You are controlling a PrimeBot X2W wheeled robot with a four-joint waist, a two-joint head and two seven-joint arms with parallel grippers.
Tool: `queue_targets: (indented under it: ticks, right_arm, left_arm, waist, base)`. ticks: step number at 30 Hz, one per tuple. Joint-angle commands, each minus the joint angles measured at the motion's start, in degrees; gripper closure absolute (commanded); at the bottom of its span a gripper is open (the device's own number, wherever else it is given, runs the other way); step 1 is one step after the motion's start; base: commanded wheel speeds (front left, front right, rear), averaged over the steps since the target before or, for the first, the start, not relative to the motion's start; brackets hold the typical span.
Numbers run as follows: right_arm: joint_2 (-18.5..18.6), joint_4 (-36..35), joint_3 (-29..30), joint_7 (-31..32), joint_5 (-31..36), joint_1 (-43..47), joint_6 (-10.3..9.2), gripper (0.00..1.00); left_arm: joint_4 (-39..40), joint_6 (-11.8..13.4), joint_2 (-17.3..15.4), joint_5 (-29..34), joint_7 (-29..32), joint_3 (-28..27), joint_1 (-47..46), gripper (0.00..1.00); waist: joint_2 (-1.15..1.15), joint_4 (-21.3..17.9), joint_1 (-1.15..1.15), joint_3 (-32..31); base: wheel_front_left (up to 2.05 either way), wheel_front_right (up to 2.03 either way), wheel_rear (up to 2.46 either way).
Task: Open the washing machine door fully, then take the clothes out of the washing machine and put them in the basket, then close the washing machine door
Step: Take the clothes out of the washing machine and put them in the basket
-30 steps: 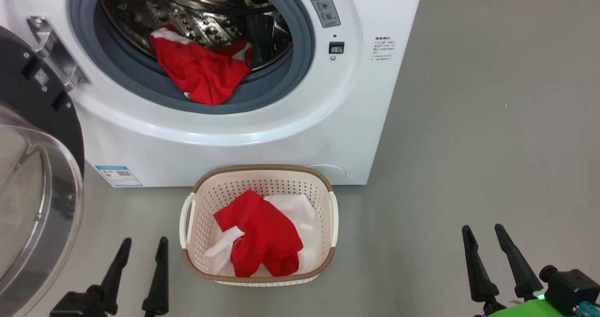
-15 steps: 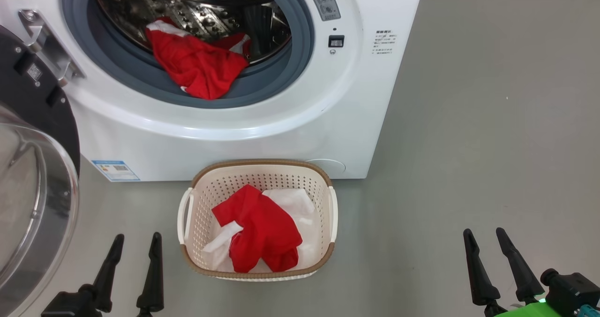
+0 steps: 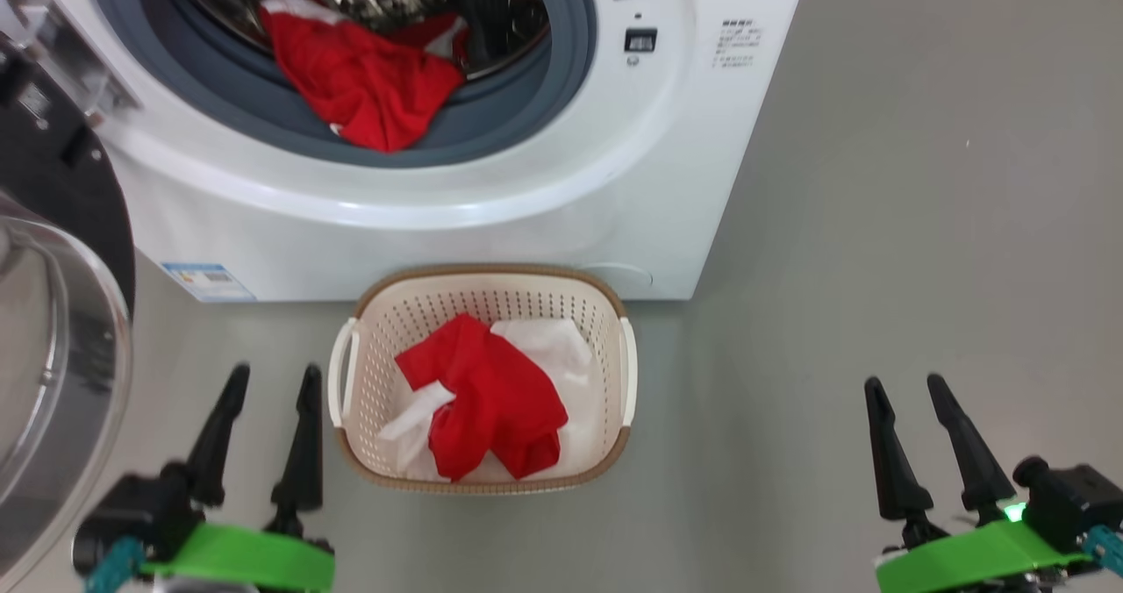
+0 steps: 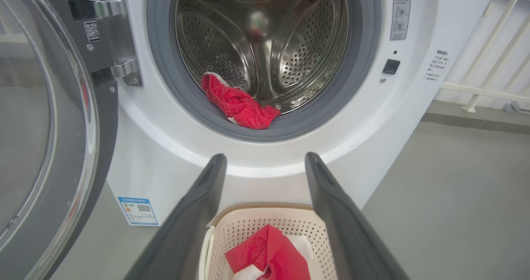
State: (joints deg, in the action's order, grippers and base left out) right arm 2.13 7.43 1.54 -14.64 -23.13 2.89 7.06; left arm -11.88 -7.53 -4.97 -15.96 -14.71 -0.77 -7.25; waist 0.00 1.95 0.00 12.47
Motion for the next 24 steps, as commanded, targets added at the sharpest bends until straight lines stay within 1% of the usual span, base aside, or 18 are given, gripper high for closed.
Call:
queue_targets:
  ticks: [1, 3, 7, 12, 17, 18, 24]
  right_arm:
    - [0.8, -1.6, -1.4, -0.4, 0.2, -2.0, 0.43, 0.00]
    - [0.8, -1.8, -2.0, -0.4, -0.2, -3.5, 0.43, 0.00]
    - [0.8, -1.9, -2.8, -0.4, -0.8, -5.6, 0.43, 0.00]
    - [0.8, -2.1, -4.0, -0.4, -1.6, -8.5, 0.43, 0.00]
    - [0.8, -2.4, -5.4, -0.4, -2.4, -10.8, 0.43, 0.00]
    - [0.8, -2.4, -5.4, -0.4, -2.4, -10.8, 0.43, 0.00]
    - [0.8, -2.6, -6.5, -0.4, -3.0, -12.1, 0.43, 0.00]
  left_arm:
    - [0.6, 0.0, -1.9, -0.6, -0.3, -1.4, -2.7, 0.00]
    - [-1.0, 0.0, -3.4, -0.6, -0.3, -0.1, -6.8, 0.00]
    - [-4.4, 0.0, -5.5, -0.8, -0.3, 1.6, -13.8, 0.00]
    - [-9.4, 0.0, -7.2, -1.3, -0.3, 2.7, -23.8, 0.00]
    - [-16.0, 0.0, -9.0, -1.1, -0.3, 5.0, -33.2, 0.00]
    - [-16.0, 0.0, -9.0, -1.1, -0.3, 5.0, -33.2, 0.00]
    - [-27.4, 0.0, -11.0, -1.1, -0.3, 8.6, -43.7, 0.00]
  waist:
    - [0.00, -0.1, 0.00, 2.0]
    - [0.00, -0.5, 0.00, 4.4]
    - [0.00, -1.3, 0.00, 8.2]
    - [0.00, -2.5, 0.00, 12.7]
    - [0.00, -4.2, 0.00, 15.8]
    - [0.00, -4.2, 0.00, 15.8]
    - [0.00, -6.1, 0.00, 18.1]
  base:
    - [0.00, 0.00, 0.00]
    - [0.00, 0.00, 0.00]
    - [0.00, 0.00, 0.00]
    - [0.00, 0.00, 0.00]
    - [0.00, 0.00, 0.00]
    - [0.00, 0.00, 0.00]
    - [0.00, 0.00, 0.00]
